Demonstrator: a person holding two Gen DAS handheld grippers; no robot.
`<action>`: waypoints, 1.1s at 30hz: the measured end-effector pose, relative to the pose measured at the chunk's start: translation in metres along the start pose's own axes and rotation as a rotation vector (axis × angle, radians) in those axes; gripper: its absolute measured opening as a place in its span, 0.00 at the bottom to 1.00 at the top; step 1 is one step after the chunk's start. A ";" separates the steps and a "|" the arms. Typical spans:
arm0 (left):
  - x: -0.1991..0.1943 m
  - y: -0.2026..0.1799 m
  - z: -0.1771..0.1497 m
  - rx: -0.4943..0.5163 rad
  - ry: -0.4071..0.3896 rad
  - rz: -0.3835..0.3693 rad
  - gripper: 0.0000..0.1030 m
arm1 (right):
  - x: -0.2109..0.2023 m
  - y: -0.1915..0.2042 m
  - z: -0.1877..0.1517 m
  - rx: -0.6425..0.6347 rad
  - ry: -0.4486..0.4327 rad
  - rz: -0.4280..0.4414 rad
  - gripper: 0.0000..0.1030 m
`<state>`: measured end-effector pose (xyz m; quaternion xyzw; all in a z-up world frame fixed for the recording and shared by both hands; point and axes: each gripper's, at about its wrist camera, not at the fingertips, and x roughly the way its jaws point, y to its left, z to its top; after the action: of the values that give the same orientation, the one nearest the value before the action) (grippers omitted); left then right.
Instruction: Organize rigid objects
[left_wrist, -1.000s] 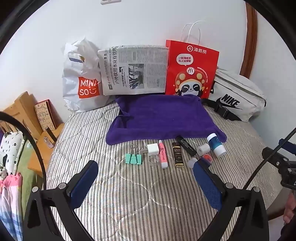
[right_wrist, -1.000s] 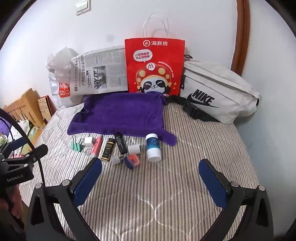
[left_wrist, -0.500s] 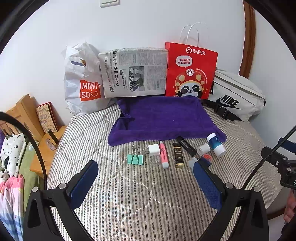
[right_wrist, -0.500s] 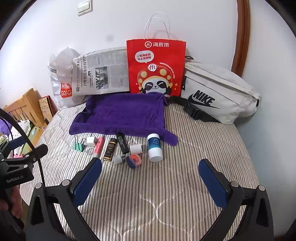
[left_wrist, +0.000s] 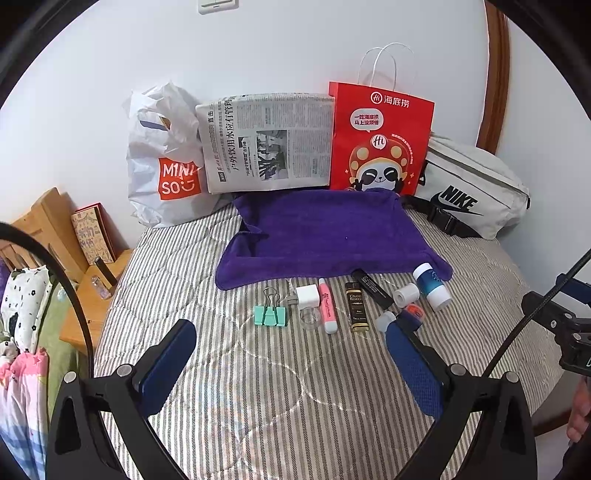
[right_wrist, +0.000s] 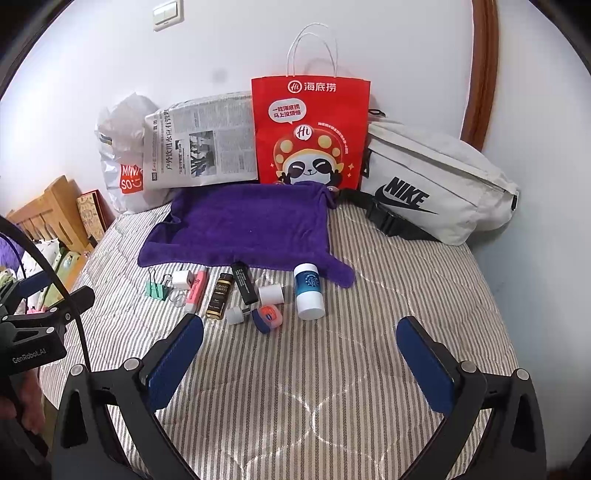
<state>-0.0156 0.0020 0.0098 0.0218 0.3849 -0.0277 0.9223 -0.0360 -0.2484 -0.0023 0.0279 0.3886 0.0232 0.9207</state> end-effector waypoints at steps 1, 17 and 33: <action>0.000 0.000 0.000 0.000 0.001 0.000 1.00 | 0.000 0.000 0.000 0.002 0.000 -0.001 1.00; 0.003 0.000 -0.001 0.012 0.010 -0.003 1.00 | 0.002 -0.001 -0.002 0.003 0.001 -0.002 1.00; 0.005 -0.001 -0.001 0.018 0.014 -0.003 1.00 | 0.004 0.001 -0.003 -0.005 0.007 -0.001 1.00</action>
<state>-0.0132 0.0006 0.0057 0.0299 0.3911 -0.0326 0.9193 -0.0354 -0.2470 -0.0075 0.0254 0.3919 0.0236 0.9194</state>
